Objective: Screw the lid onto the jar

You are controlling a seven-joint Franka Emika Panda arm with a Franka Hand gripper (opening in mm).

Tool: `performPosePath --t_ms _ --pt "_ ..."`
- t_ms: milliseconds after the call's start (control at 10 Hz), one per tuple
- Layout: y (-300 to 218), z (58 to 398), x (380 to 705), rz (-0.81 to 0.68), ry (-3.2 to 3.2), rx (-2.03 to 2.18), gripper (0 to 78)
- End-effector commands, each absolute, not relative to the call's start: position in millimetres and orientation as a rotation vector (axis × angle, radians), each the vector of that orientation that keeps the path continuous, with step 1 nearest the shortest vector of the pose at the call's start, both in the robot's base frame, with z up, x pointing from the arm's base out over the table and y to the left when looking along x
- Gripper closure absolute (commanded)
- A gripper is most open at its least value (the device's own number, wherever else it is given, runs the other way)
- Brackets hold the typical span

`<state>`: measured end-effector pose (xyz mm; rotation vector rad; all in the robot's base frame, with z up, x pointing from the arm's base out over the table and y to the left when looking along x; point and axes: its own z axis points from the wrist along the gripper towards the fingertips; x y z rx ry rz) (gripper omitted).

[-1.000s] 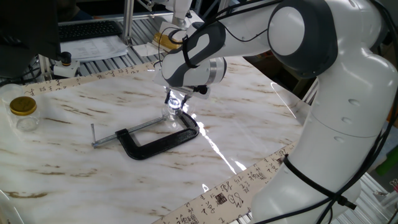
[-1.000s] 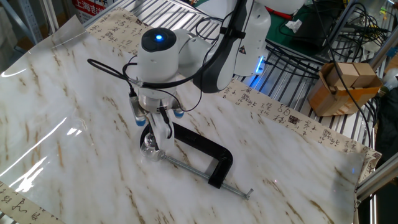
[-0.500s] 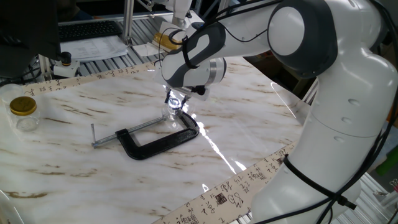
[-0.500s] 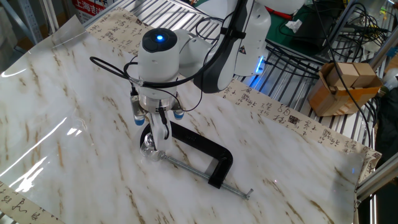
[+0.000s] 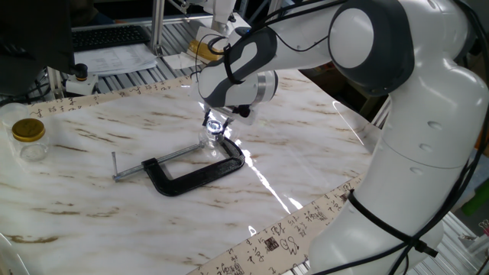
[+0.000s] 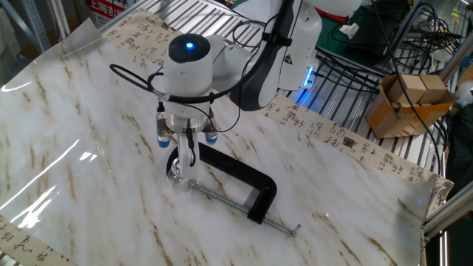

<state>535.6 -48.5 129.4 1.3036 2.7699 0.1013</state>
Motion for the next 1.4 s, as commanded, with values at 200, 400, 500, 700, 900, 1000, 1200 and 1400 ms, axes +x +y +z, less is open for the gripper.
performPosePath --t_ms 200,400,500,700,900,1000,1200,1400 --pt "-48.0 127.3 534.4 0.087 2.721 1.393 76.1" --pt "-48.0 126.4 534.5 0.089 2.699 1.434 76.1" --pt "-48.0 126.0 534.5 0.090 2.685 1.460 76.1" --pt "-48.0 125.5 534.5 0.092 2.667 1.496 76.1" --pt "-48.0 123.6 534.6 0.097 2.633 1.558 76.1" --pt "-48.0 122.9 534.7 0.100 2.615 1.584 76.1" --pt "-48.0 122.6 534.7 0.109 2.576 1.631 76.1" --pt "-48.1 122.3 534.7 0.114 2.555 1.657 76.1"
